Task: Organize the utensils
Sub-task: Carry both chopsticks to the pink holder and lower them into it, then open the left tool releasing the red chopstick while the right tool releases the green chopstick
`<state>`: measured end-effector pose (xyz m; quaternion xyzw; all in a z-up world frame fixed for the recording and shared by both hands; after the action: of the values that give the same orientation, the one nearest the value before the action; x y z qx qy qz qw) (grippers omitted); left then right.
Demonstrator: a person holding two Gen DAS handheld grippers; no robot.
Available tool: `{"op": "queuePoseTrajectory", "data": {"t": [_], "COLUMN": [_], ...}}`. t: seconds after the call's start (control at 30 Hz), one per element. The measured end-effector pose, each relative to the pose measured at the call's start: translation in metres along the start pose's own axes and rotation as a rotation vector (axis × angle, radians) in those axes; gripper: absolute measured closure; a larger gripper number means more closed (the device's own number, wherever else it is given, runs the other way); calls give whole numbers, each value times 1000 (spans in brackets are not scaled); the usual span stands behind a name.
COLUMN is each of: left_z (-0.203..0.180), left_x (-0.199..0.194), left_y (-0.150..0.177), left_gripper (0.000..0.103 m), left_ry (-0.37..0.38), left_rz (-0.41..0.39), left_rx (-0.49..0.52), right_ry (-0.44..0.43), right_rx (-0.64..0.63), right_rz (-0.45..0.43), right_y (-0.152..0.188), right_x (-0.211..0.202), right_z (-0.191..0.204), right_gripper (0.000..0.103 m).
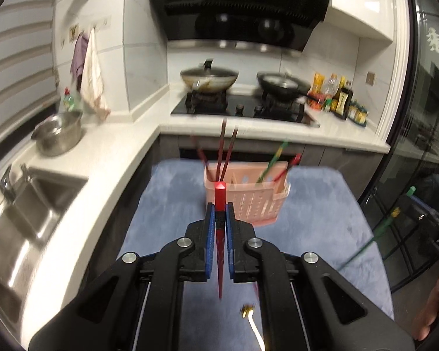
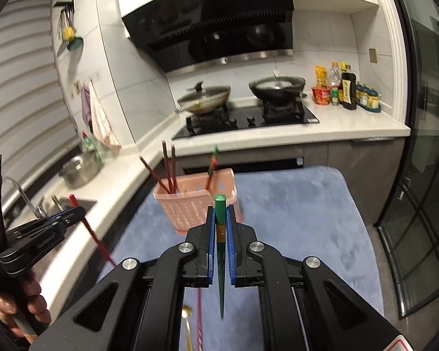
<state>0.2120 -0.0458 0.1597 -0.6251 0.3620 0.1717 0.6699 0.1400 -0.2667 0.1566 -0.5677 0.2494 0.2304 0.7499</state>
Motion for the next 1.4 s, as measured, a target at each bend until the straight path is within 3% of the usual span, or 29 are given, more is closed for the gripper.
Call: {"op": "queuePoseTrajectory", "data": {"t": [0.27,0.6,0.9,1.4], "left_z": [-6,-8,5,12], "left_x": [-8,20,79,130], "left_y": [-81,-149,-163,-147], "left_gripper": [96,96,96,96], "left_ry": [4,0,-21,-15], "left_rz": [-119,-179,-124,-36], "left_rx": [-18,-39,-69,-82], "right_ry": [-76,-128,-124,-74], "right_rx": [24,30,44,34], "right_rz": [-101,-167,-147,-17], "right_y": [-69,-146,-171,-147], "right_x": [9,41,94,172], "right_z": [12,30,27,24], "right_gripper": [95,95,95,95]}}
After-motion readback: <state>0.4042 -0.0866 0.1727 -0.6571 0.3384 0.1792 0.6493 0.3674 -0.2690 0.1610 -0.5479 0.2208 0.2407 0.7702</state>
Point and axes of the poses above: each gripper's, at about its wrist camera, not at the fingertips, and x roughly the way its jaws point, z to its left, y to its underside, the point moved 3 cm from there along x, roughly the way its jaws point, and after that the axes turned 10 degrees about z, right-handed, at the moved point
